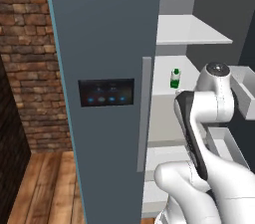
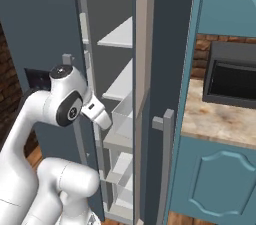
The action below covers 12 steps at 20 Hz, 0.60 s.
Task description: Take a sugar cube from the saucer and place it inside the coffee. Then, grab milk from the fridge and place it next to the coffee on the counter to sweeten the coffee.
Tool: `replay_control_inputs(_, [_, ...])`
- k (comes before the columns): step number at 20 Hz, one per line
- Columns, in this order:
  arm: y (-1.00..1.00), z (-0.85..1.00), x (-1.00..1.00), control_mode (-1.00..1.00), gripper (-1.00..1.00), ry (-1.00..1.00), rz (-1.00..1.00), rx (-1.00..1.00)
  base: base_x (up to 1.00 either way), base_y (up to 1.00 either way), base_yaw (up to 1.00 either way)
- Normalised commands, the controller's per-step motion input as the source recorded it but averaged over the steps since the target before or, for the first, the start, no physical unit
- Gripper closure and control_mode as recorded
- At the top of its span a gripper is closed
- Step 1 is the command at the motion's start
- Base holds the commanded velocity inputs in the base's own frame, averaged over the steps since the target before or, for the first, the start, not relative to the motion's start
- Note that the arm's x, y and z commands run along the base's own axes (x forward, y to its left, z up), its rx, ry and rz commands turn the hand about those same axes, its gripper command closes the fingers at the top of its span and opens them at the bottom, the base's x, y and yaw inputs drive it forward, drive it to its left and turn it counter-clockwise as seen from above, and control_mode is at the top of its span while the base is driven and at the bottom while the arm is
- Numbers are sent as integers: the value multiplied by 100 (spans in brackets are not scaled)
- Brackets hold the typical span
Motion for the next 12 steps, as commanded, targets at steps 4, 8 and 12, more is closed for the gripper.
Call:
replay_control_inputs(4, [-21,0,26,-100,-100,-5,0,-10,0,0,0])
replay_control_inputs(8, [-3,0,33,-100,-100,-9,0,-12,0,0,0])
replay_control_inputs(12, [-4,0,39,-100,-100,-13,1,-3,0,0,0])
